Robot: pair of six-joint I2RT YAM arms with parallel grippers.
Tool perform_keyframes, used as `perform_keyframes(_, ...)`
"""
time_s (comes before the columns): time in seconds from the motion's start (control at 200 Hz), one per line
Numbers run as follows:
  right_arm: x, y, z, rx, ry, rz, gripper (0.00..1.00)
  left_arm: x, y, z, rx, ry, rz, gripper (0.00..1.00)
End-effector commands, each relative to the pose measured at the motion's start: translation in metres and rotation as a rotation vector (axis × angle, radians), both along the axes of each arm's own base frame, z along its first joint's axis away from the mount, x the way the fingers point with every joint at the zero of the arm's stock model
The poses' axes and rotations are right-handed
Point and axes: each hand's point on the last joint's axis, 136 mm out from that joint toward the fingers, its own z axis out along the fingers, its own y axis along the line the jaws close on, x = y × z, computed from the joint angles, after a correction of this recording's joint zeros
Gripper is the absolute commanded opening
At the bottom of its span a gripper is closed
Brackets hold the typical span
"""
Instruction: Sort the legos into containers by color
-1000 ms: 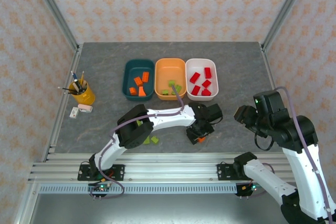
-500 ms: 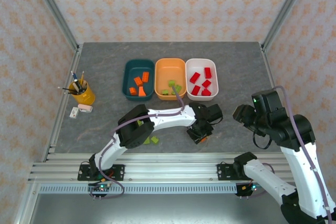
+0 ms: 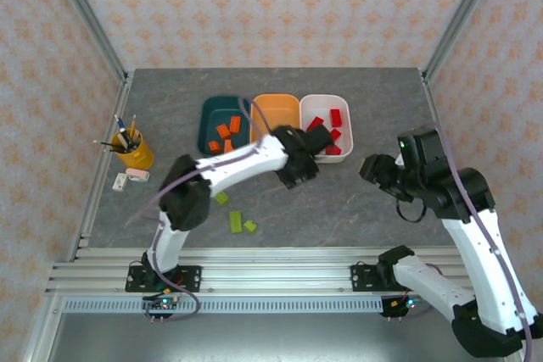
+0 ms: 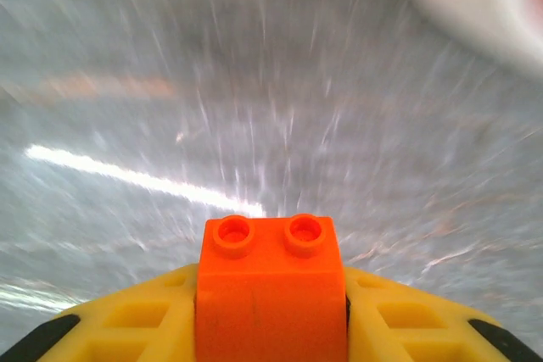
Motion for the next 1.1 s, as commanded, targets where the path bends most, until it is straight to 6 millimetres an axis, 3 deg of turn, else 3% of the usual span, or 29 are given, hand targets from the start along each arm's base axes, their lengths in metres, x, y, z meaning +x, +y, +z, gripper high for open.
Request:
perform_keyframes(0.0, 0.029, 0.043, 0.023, 0.159, -0.096, 0.127, 0.6, 0.028, 0.072, 0.035, 0.145, -0.101, -0.063, 0.38)
perform_keyframes(0.045, 0.037, 0.053, 0.024, 0.192, -0.093, 0.143, 0.6, 0.038, 0.092, 0.049, 0.145, -0.124, -0.057, 0.39)
perform_keyframes(0.145, 0.054, 0.076, 0.022, 0.205, -0.08, 0.176, 0.59, 0.062, 0.131, 0.053, 0.167, -0.123, -0.051, 0.39)
perform_keyframes(0.29, 0.074, 0.109, 0.019, 0.183, -0.076, 0.225, 0.59, 0.091, 0.175, 0.047, 0.169, -0.095, -0.033, 0.39)
perform_keyframes(0.305, 0.074, 0.111, 0.021, 0.184, -0.082, 0.229, 0.59, 0.095, 0.179, 0.038, 0.182, -0.075, -0.033, 0.39)
perform_keyframes(0.405, 0.087, 0.133, 0.009, 0.167, -0.048, 0.25, 0.59, 0.116, 0.197, 0.026, 0.181, -0.057, -0.034, 0.38)
perform_keyframes(0.545, 0.096, 0.154, 0.0, 0.143, -0.025, 0.277, 0.59, 0.137, 0.204, 0.003, 0.166, -0.013, -0.054, 0.38)
perform_keyframes(0.786, 0.109, 0.169, -0.007, 0.154, -0.008, 0.271, 0.59, 0.162, 0.209, -0.028, 0.174, 0.031, -0.067, 0.38)
perform_keyframes(1.096, 0.112, 0.171, -0.015, 0.148, 0.011, 0.258, 0.59, 0.157, 0.21, -0.058, 0.17, 0.111, -0.068, 0.39)
